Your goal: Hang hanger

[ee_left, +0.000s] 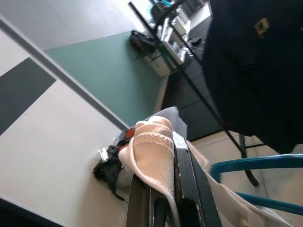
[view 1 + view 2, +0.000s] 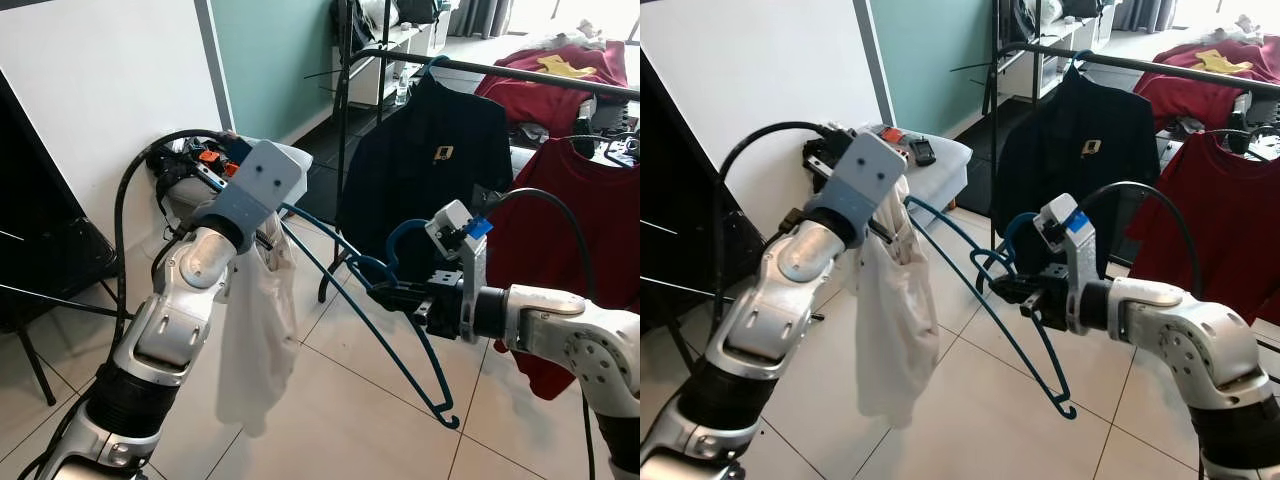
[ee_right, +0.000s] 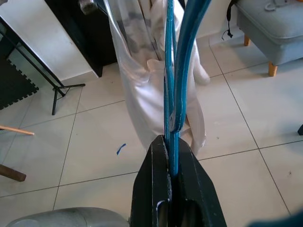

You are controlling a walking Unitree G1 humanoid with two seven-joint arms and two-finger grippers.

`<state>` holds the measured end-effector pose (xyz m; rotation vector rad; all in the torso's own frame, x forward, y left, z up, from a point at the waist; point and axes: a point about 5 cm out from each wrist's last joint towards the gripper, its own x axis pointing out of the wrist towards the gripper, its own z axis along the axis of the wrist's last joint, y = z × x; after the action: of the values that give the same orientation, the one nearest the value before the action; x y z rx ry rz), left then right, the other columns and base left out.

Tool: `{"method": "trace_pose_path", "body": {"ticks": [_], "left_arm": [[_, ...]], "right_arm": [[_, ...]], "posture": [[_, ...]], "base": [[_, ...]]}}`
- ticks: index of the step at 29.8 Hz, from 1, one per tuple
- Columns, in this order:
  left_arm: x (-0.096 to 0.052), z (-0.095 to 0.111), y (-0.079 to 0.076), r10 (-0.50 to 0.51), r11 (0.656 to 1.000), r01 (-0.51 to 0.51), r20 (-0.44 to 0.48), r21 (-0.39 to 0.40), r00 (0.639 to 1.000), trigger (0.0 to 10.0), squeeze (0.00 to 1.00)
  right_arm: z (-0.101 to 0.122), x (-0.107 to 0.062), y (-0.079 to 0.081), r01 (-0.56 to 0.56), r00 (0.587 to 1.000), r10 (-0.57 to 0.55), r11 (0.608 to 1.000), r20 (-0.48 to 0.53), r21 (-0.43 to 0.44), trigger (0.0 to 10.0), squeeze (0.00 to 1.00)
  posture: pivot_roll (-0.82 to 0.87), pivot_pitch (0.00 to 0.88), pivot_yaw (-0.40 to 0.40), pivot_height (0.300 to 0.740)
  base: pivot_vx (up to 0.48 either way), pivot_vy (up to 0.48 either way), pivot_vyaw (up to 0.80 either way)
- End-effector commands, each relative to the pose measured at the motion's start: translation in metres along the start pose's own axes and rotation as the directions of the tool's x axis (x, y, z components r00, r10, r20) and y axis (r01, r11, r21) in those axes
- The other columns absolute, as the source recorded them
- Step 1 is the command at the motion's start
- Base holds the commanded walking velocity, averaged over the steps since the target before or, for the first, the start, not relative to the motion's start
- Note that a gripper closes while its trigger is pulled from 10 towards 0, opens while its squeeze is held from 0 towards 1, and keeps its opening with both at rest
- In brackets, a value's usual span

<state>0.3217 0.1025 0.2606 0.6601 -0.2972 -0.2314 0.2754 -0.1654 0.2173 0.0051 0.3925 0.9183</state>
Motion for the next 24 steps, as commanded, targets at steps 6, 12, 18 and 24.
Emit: {"method": "trace_pose_path", "body": {"ticks": [6,12,18,24], "left_arm": [[-0.005,-0.006,-0.002,-0.068,0.991,0.066,0.015,0.118,0.998,10.0,0.00],[-0.009,-0.016,0.006,-0.093,0.972,0.093,-0.010,0.216,0.996,10.0,0.00],[-0.009,-0.021,0.008,-0.110,0.957,0.112,-0.022,0.268,0.994,10.0,0.00],[-0.006,-0.021,0.007,-0.121,0.947,0.120,-0.016,0.298,0.993,10.0,0.00]], "right_arm": [[0.003,-0.008,-0.019,0.136,0.991,-0.136,0.991,-0.010,-0.008,10.0,0.00],[0.019,-0.031,-0.057,0.414,0.910,-0.411,0.908,0.054,-0.062,10.0,0.00],[0.048,-0.039,-0.050,0.335,0.906,-0.328,0.942,0.266,0.020,10.0,0.00],[0.041,-0.041,-0.029,0.123,0.968,-0.122,0.992,0.219,0.009,10.0,0.00]], "posture": [[-0.09,0.071,0.071,0.740],[-0.09,0.071,0.071,0.740],[-0.09,0.069,0.071,0.740],[-0.10,0.065,0.074,0.740]], "base": [[0.000,0.000,0.00],[0.000,0.000,0.00],[0.000,0.000,0.00],[0.000,0.000,0.00]]}}
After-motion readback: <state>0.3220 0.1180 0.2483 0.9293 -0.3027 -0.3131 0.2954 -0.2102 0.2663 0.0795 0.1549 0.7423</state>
